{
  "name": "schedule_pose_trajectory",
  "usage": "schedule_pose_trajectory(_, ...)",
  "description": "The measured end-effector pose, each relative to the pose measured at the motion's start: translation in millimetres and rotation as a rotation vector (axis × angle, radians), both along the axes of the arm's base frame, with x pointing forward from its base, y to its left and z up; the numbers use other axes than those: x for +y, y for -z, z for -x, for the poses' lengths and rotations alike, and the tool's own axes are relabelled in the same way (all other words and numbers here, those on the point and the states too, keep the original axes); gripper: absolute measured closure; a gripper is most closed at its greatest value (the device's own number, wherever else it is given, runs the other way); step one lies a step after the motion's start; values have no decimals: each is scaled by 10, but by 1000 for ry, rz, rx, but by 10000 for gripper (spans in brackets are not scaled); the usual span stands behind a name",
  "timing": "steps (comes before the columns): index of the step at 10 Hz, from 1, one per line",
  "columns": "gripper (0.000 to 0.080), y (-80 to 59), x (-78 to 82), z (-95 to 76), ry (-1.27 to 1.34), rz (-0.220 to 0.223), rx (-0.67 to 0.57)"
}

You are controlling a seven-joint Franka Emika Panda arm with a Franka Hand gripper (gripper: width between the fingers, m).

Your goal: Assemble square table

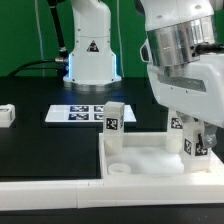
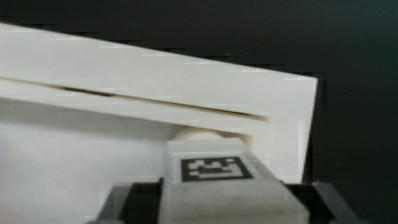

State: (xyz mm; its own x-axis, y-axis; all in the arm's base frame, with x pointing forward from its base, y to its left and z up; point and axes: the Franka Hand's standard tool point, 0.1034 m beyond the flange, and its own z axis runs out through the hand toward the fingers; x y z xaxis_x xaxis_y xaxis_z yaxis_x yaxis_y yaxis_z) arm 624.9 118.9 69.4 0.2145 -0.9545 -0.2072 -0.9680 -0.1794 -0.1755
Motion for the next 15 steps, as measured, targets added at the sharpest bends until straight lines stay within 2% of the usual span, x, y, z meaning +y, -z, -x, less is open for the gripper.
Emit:
schedule_pose_trajectory(1, 430, 0, 0, -1, -24, 3, -6)
schedule_pose_trajectory(2, 250, 0, -3, 0, -43, 7, -10)
schedule_pose_trajectory(3, 250, 9, -23, 16, -301, 51, -55)
schedule_pose_trajectory(4, 171, 5, -6, 36, -482, 73, -73)
schedule_pose_trajectory(8, 150, 4, -9, 37, -719, 106, -126)
schedule_pose_trajectory(9, 150, -21, -19, 11, -930, 169, -150)
schedule_pose_trajectory(11, 150, -67, -32, -77, -1345, 262, -192)
schedule_pose_trajectory(13, 150, -50, -72, -103, -1548, 280, -222)
schedule_pose_trajectory(15, 176, -47, -63, -101, -1526, 277, -219)
